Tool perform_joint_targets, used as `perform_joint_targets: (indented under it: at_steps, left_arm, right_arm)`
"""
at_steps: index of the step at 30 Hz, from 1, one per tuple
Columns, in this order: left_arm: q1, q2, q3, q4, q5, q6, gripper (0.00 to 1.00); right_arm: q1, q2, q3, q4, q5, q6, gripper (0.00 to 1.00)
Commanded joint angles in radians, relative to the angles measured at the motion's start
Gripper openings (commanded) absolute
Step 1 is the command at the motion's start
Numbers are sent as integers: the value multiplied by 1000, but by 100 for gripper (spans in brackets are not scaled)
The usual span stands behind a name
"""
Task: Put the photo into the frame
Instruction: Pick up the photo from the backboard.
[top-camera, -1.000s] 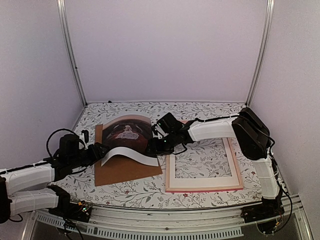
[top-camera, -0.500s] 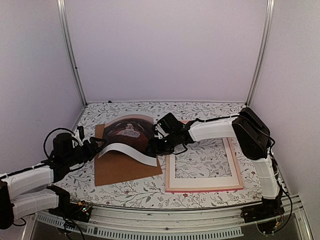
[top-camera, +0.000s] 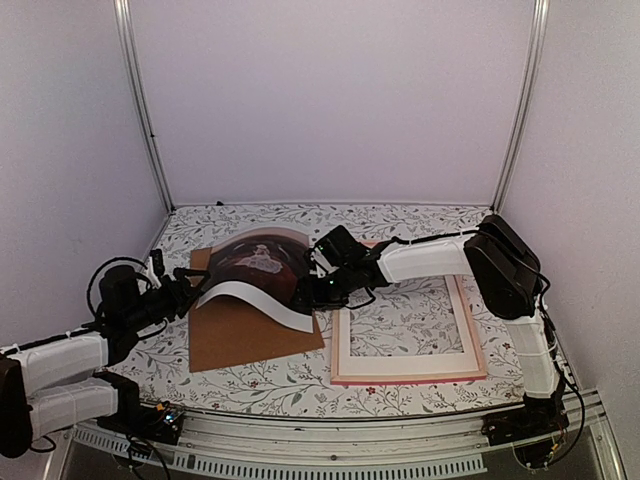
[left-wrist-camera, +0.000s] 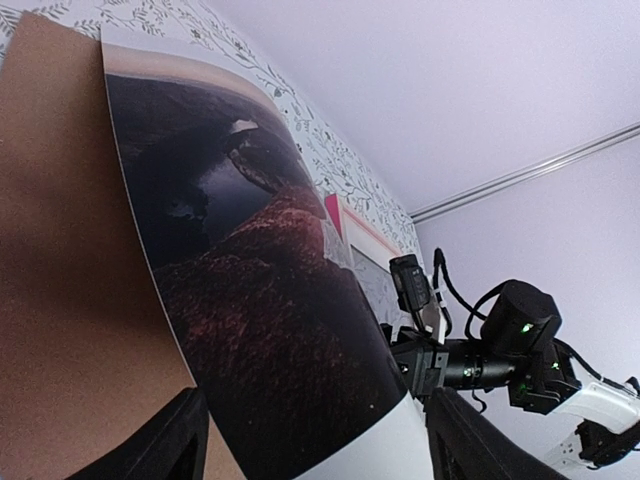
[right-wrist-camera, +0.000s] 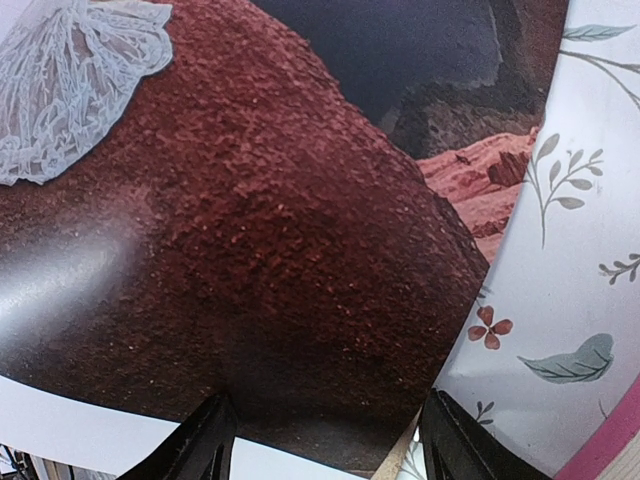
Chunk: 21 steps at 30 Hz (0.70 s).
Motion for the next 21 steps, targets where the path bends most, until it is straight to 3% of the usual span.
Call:
perform_joint_targets:
  at_steps: [1,21]
  left_arm:
    - [23,3,4,78,56,-46,78]
    - [61,117,78,227,138,-165,79]
  right_arm:
    - [1,18,-40,-53,-4,10,67]
    - [3,32,-39,-44,-14,11,66]
